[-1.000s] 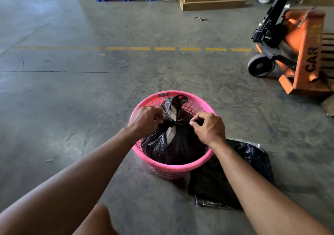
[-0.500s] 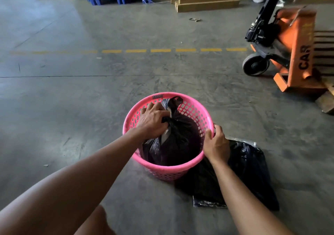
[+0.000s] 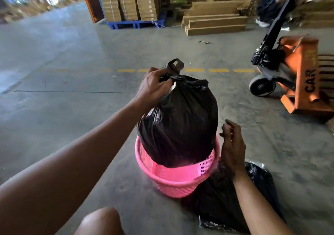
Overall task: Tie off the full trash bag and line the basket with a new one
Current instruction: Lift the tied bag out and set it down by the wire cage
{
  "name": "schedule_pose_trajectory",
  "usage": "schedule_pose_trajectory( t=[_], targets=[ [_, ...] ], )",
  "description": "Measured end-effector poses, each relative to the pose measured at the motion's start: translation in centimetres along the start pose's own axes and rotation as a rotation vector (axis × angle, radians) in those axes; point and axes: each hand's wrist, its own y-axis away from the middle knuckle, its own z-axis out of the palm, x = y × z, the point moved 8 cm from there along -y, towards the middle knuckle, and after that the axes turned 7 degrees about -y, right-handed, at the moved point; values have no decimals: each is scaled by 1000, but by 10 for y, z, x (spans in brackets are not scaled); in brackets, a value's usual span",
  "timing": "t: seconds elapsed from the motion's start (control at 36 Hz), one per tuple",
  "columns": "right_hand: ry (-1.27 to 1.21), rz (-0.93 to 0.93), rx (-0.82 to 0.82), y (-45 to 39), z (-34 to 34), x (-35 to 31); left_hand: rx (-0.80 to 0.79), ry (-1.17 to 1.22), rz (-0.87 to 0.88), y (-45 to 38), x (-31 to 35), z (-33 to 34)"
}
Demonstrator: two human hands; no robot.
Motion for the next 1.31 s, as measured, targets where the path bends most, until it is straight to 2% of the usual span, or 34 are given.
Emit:
schedule_pose_trajectory(
  t=[0.08,0.19,0.31,0.44,0.72,0.86,1.03,1.19,1.31],
  targets=[
    [-97,-133,-216,-10,14,-73,72,45,-37,-6,5,-36],
    [28,-297,-453,-9,48,-148,166,146,-44,8,2,-82],
    [174,-409,-489,-1,94,-198,238,365,-203,26,-37,-131],
    [221,-459,-566,13,167,-231,293,537,-315,48,-94,-175],
    [184,-495,-918,76,335,-278,528,528,-442,125,-209,-292],
    [187,-552,-1059,102,388,-283,586,544,-496,147,-254,-313],
    [165,-563,-1124,124,437,-258,559,484,-537,174,-298,-316],
    [86,-530,-1179,174,528,-207,484,430,-618,213,-385,-327],
    [53,-528,-1246,229,604,-179,558,371,-742,251,-455,-346]
  ],
)
